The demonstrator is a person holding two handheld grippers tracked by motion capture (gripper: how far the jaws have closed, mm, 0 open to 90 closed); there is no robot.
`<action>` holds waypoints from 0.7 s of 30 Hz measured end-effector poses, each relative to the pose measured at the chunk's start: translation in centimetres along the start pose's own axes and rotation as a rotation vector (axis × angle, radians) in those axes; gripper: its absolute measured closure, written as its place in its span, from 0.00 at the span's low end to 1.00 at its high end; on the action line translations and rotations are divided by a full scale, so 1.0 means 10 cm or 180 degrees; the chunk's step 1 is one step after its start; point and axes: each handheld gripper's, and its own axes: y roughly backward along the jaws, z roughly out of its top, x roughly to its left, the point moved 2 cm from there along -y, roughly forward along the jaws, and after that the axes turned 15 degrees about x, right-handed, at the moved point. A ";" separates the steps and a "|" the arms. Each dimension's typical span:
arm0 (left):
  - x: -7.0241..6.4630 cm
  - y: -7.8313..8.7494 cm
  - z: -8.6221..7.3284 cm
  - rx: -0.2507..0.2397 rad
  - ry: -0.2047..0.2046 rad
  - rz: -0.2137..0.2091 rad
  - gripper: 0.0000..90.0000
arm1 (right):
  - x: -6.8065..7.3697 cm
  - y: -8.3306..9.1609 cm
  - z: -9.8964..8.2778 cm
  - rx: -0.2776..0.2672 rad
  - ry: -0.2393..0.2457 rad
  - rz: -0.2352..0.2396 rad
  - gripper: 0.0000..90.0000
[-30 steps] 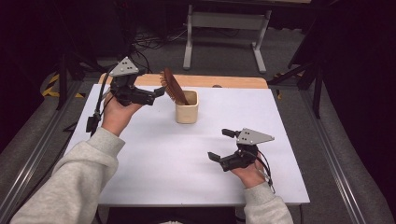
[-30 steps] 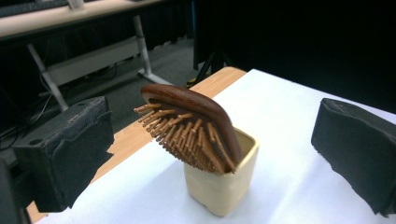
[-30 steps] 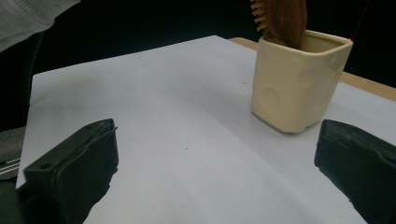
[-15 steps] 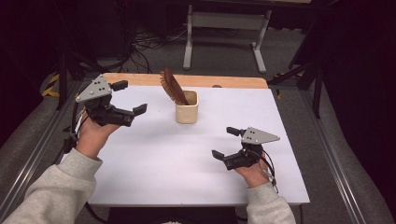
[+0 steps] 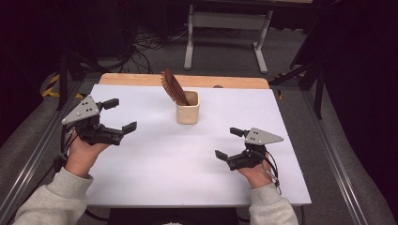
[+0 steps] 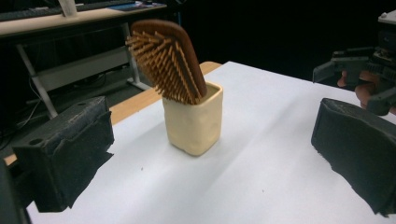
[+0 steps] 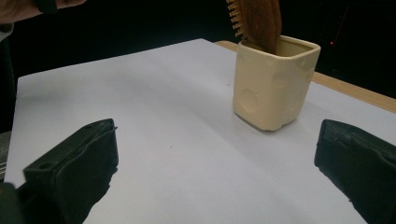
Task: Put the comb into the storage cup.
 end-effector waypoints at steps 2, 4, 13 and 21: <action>-0.01 0.00 -0.07 0.0003 0.0022 -0.0018 0.00 | 0.00 0.00 -0.01 0.0006 0.0002 -0.0006 0.00; -0.02 -0.02 -0.16 0.0030 0.0046 -0.0043 0.00 | -0.01 -0.01 -0.02 0.0025 0.0005 -0.0012 0.00; -0.06 -0.14 -0.57 0.0277 0.0124 -0.0101 0.00 | -0.03 -0.03 -0.05 0.0065 -0.0032 -0.0012 0.00; -0.03 -0.22 -0.84 0.0276 0.0275 -0.0160 0.00 | -0.04 -0.06 -0.10 0.0123 -0.0036 -0.0032 0.00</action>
